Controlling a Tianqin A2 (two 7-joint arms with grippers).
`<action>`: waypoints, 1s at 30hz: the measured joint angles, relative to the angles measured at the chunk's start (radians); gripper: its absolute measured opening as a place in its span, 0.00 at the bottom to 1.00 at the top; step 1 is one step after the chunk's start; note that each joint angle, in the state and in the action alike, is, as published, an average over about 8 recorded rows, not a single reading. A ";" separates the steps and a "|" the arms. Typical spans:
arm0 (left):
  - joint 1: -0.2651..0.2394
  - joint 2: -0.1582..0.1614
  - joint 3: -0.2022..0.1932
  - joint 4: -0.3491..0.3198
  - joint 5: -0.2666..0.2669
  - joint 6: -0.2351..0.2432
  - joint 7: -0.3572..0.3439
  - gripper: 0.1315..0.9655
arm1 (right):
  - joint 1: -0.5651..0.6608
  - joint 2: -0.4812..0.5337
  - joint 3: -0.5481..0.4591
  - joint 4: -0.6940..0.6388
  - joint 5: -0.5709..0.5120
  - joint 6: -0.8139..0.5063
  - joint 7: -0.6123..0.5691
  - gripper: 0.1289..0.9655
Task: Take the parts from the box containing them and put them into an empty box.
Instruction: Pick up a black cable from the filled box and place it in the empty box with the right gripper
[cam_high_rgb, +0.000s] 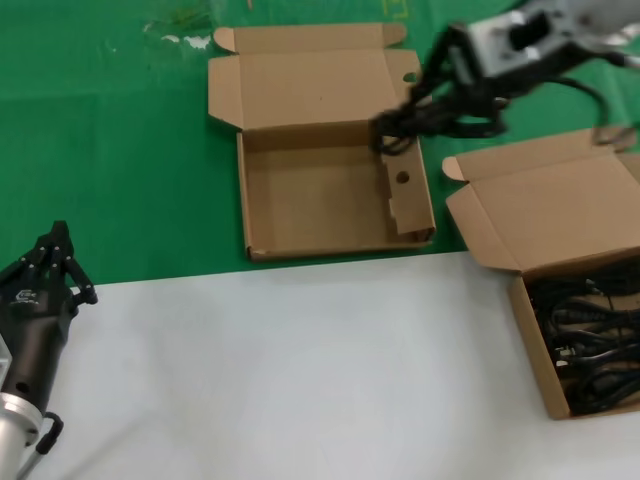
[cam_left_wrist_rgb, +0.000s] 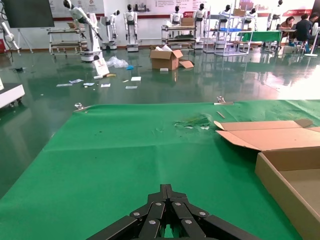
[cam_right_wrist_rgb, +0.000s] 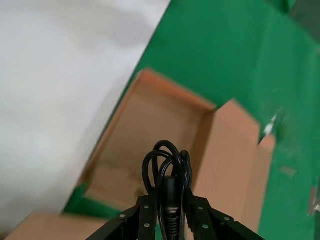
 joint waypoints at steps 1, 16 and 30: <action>0.000 0.000 0.000 0.000 0.000 0.000 0.000 0.01 | 0.004 -0.023 -0.003 -0.016 -0.005 0.014 0.007 0.13; 0.000 0.000 0.000 0.000 0.000 0.000 0.000 0.01 | -0.016 -0.280 -0.062 -0.301 -0.060 0.214 -0.010 0.13; 0.000 0.000 0.000 0.000 0.000 0.000 0.000 0.01 | 0.010 -0.434 -0.047 -0.624 -0.023 0.357 -0.192 0.13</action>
